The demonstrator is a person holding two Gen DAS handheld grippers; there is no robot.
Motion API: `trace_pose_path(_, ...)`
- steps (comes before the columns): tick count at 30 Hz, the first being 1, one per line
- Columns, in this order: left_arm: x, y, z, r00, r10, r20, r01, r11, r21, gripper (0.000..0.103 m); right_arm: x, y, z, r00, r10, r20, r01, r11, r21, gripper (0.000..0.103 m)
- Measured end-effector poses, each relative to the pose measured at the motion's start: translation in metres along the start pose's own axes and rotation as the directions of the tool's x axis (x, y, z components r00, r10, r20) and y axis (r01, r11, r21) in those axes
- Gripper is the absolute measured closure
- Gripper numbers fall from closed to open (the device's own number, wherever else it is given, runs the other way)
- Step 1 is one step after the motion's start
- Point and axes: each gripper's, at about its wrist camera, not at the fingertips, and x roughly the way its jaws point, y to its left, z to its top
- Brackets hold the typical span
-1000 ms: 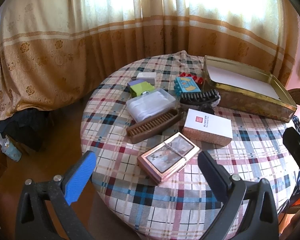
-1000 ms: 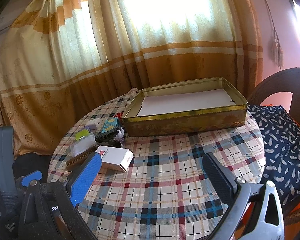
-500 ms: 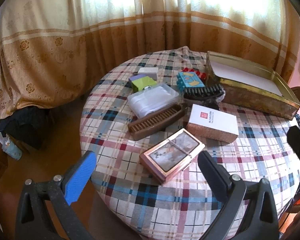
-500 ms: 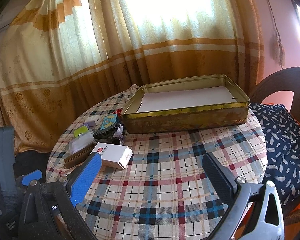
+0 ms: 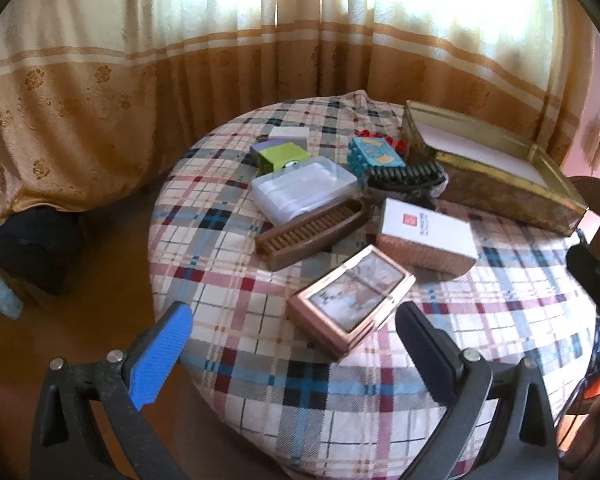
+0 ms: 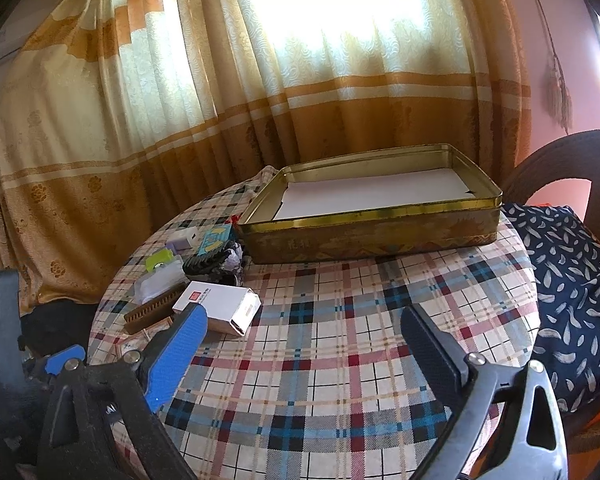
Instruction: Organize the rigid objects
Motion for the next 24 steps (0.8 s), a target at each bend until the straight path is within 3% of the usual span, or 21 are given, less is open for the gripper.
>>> trace_pose_path(5,0.021,-0.005,0.005,0.997,-0.034,-0.070,0.035,0.999,0.011,0.001,0.003,-0.002,-0.002,1.000,0.008,-0.011,-0.008,1.000,0.002,0.005)
trace_pose_path(10,0.029,-0.022,0.011,0.998,-0.035,-0.061,0.040,0.995,0.093,0.006,0.006,-0.004,-0.003,1.000,0.015,-0.018,-0.015,1.000,-0.002,0.005)
trace_pose_path(12,0.030,-0.028,0.010,0.999,-0.028,-0.047,0.034,0.991,0.132,0.014,0.009,-0.004,-0.003,0.999,0.027,-0.028,-0.027,1.000,-0.007,0.005)
trace_pose_path(13,0.030,-0.030,0.010,0.999,-0.027,-0.036,0.032,0.988,0.151,0.022,0.010,-0.004,-0.003,0.999,0.030,-0.030,-0.030,0.999,-0.009,0.005)
trace_pose_path(14,0.030,-0.032,0.008,0.999,-0.033,-0.030,0.038,0.985,0.167,0.036,0.011,-0.004,-0.002,0.999,0.038,-0.030,-0.039,0.999,-0.017,0.005)
trace_pose_path(16,0.032,-0.031,0.008,0.997,-0.069,-0.030,0.073,0.982,0.173,0.049,0.014,-0.002,0.000,0.997,0.061,-0.036,-0.063,0.997,-0.041,0.017)
trace_pose_path(19,0.033,-0.024,0.011,0.994,-0.105,-0.034,0.109,0.983,0.148,0.051,0.025,0.002,0.006,0.994,0.084,-0.073,-0.090,0.993,-0.077,0.022)
trace_pose_path(24,0.032,-0.015,0.012,0.988,-0.151,-0.041,0.155,0.981,0.117,0.058,0.062,0.015,0.020,0.965,0.155,-0.209,-0.183,0.975,-0.122,0.022)
